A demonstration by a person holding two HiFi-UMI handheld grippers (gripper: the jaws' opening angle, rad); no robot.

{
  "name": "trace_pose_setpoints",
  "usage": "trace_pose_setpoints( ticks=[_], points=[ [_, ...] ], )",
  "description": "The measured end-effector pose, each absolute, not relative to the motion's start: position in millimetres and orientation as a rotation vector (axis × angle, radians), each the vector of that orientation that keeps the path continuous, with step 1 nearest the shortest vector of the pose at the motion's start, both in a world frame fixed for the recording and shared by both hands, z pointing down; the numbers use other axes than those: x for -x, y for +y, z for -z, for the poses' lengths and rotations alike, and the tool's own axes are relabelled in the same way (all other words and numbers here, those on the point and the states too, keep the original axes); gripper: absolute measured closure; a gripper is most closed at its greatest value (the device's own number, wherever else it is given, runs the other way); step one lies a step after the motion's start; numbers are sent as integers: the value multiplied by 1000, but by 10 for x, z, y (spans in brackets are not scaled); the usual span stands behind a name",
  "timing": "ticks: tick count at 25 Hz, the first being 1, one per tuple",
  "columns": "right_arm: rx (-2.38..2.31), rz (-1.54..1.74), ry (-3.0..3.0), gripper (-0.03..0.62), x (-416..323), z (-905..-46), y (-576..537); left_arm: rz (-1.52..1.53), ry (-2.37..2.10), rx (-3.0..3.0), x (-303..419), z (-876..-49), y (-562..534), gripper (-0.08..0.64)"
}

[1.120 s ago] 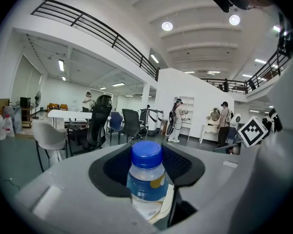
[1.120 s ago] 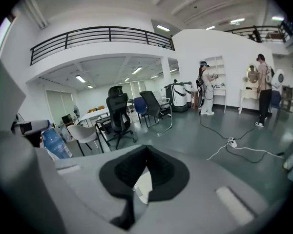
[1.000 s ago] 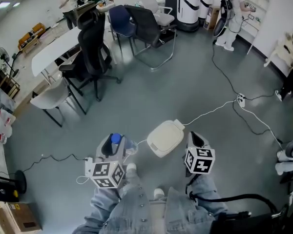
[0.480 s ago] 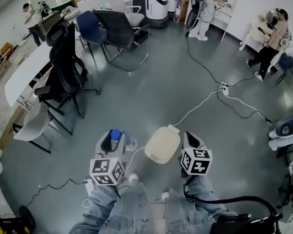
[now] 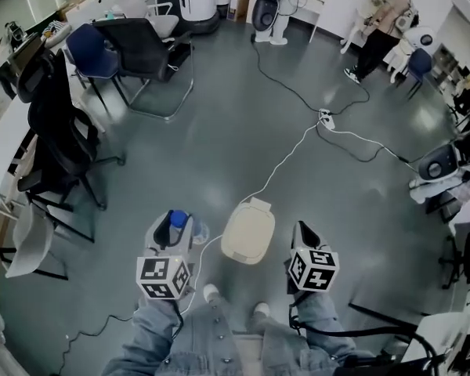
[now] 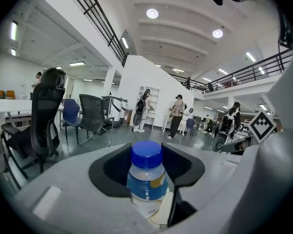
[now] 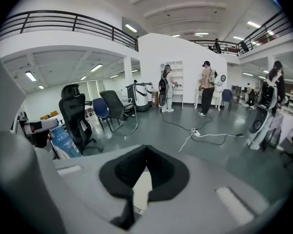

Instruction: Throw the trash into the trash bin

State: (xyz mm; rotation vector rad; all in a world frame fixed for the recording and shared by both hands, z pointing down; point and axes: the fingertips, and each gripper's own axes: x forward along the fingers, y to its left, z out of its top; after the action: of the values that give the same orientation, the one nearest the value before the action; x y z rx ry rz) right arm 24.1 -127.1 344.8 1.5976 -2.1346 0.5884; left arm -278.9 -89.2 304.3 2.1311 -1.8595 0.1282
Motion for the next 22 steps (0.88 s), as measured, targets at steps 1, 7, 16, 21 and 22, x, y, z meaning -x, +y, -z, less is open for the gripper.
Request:
trace_pose_setpoints(
  ticks=[1,7,16,21,22],
  points=[
    [-1607,-601,-2117,589,-289,-3507,-1238,-141,-1852,-2134,2790,-3089,-920,357],
    [-1636,-685,-2047,589,-674,-3844,-1147,-219,-1844,-2111,2668,-3399,-1017,357],
    [-1631,-731,-2015,589,-961,-4247,-1063,-339,-1830,-2081,2455,-3853,-824,357],
    [-1566,-756,-2028,589,-917,-4675,-1024,-371,-1834,-2013,2400,-4371,-725,357],
    [-1556,-764,-2024,589,-908,-4798,-997,-385,-1831,-2006,2384,-4499,-692,357]
  ],
)
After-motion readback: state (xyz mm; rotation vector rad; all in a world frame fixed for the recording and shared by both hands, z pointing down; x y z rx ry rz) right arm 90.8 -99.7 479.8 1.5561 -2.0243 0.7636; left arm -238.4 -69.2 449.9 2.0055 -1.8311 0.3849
